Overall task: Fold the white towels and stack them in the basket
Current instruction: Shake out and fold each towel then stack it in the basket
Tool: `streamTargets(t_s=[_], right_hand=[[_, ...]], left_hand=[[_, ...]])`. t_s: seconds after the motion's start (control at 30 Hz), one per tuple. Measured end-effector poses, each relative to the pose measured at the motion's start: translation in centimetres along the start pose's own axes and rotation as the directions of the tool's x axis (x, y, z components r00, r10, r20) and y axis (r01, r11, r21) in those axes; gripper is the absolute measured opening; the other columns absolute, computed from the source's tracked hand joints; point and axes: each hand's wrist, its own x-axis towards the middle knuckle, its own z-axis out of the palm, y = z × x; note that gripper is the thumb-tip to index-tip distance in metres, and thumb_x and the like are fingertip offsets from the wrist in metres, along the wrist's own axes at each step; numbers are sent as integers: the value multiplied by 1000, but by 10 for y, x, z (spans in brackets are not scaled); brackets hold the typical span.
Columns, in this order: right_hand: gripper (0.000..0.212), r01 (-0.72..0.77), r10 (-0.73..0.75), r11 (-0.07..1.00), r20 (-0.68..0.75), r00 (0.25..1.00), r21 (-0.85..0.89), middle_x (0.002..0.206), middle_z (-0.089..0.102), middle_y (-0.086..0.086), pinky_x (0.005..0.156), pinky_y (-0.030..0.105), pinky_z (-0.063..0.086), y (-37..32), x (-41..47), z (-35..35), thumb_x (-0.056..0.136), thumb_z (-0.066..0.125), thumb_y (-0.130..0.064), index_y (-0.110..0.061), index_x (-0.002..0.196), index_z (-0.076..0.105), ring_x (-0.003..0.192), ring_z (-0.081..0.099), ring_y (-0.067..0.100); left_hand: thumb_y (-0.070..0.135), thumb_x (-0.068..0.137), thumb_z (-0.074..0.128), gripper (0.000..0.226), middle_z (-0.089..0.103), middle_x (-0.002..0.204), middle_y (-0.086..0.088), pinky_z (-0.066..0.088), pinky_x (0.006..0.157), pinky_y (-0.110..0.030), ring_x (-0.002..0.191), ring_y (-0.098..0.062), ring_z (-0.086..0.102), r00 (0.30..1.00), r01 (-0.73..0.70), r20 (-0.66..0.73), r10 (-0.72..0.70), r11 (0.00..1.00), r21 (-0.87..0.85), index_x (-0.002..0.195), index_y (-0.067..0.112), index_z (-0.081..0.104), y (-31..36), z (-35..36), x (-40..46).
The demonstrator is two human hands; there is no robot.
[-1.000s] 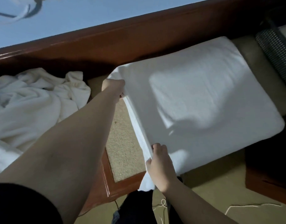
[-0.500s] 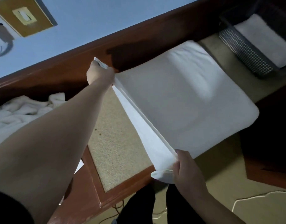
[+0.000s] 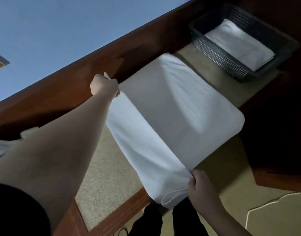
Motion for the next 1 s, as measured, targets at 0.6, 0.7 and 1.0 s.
streamTargets(t_s=[0.6, 0.7, 1.0], right_hand=[[21, -191, 146, 926, 155, 977, 327, 95, 67, -23, 80, 31, 54, 50, 45, -34, 111, 45, -32, -47, 101, 56, 87, 64, -3], [16, -227, 190, 896, 135, 973, 381, 95, 69, -21, 72, 26, 53, 46, 46, -35, 109, 49, -31, -40, 106, 61, 86, 66, -3], [18, -292, 267, 906, 122, 956, 307, 95, 66, -1, 75, 36, 51, 44, 42, -20, 109, 46, -28, -26, 101, 61, 86, 64, 16]], left_hand=[[-2, 81, 52, 99, 7, 174, 7, 23, 124, -43, 158, -24, 9, 294, -928, 944, 150, -192, 320, 162, 46, 21, -31, 97, -36], [2, 79, 57, 86, 39, 156, 4, 33, 114, -38, 143, -24, 33, 195, -905, 970, 148, -353, 236, 152, 42, 38, -24, 112, -40], [13, 84, 58, 83, 43, 137, -3, 40, 103, -38, 124, -26, 41, 107, -788, 994, 35, -606, 106, 158, 24, 20, 3, 134, -29]])
